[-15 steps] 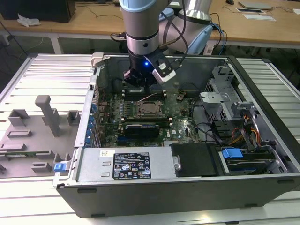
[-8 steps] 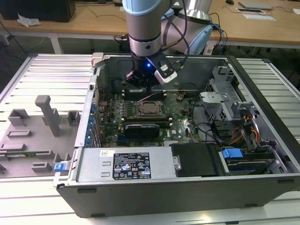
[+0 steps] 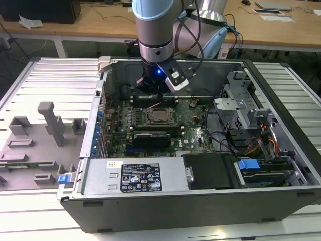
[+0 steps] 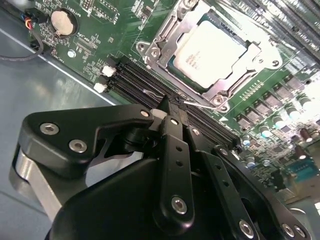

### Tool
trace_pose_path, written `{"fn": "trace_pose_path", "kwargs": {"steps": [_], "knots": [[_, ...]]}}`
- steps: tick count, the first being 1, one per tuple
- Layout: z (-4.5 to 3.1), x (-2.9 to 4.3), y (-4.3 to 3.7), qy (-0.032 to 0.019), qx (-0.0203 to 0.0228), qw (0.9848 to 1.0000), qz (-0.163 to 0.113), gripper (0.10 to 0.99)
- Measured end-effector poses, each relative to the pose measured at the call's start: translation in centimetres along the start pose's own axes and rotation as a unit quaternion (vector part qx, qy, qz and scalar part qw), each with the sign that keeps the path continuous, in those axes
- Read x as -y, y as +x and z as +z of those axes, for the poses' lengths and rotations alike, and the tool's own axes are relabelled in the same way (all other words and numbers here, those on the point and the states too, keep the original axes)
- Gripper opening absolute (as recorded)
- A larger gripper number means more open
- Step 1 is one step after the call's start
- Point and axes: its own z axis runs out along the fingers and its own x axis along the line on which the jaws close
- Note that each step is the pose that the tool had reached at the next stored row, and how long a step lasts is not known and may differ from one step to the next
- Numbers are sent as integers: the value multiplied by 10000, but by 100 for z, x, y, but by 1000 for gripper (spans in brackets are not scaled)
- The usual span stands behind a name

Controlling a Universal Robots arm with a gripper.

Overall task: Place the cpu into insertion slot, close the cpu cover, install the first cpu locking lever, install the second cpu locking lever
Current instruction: 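Install the first cpu locking lever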

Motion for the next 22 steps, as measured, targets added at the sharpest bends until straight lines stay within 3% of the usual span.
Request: {"fn": "trace_pose_path", "kwargs": {"steps": [6,8,13,18,22], "knots": [[57,-22,5,6,11,10000,39,106],[84,-19,9,13,36,10000,82,106],[90,-18,11,19,46,9999,106,106],[120,-14,15,62,132,9996,246,106],[147,-49,27,80,163,9992,361,106]]}}
